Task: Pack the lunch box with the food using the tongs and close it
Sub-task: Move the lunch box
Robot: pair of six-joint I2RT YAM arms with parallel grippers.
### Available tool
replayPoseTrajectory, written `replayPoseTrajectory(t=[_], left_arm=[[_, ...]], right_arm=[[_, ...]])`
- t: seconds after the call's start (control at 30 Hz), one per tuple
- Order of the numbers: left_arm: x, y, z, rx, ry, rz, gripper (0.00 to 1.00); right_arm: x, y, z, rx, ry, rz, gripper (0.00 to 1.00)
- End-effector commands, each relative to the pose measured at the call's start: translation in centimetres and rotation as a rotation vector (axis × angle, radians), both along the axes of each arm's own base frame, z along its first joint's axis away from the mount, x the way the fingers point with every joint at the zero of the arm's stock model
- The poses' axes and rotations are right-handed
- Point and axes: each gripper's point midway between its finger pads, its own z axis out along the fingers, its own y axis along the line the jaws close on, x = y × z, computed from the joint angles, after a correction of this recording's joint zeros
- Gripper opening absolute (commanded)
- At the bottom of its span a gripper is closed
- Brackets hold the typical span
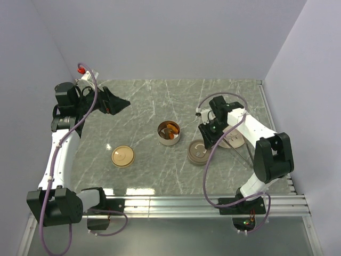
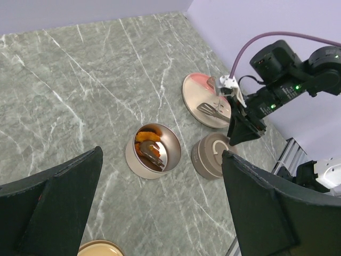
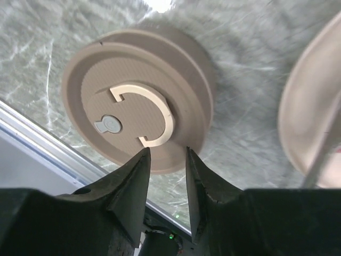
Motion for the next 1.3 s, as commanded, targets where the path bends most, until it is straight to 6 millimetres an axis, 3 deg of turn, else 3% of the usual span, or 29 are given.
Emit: replayPoseTrajectory(t=[0.0,0.23,0.53,0.63,0.87,1.1,1.27], left_arm=[[-0.2,-0.2,0.9,-0.001,-0.048,-0.024,0.99],[0.1,0.0,0.0,0.021,-0.023,-0.014,0.99],[0.6,0.9,-2.3,0.100,0.016,0.008,0.99],[1.0,1.3,-4.4,0.143,0.068,0.007,0.99],[0.2,3.7,-10.0,0.369,0.152,0.007,0.99],[-2.4,6.0,-16.0,0.587,0.259,-0.081,0.96],[-3.7,6.7,-18.4,0.644,0.304,-0.100,0.94]], right_arm=[[1.4,-0.2,2.4,-0.005,-0.069,0.004,0.40],[2.1,1.1,4.3,0.062,-0.088,0.037,0.37],[5.4,3.1,3.4,0.040,-0.134,0.058,0.45],[6.3,3.6,2.8,0.035,-0.136,0.070,0.52],[6.6,3.4,0.8,-0.014,-0.130,0.105,0.55],[3.9,3.0,-0.5,-0.034,-0.089,0.143,0.54],[2.4,2.8,-1.0,-0.032,-0.063,0.157,0.54]])
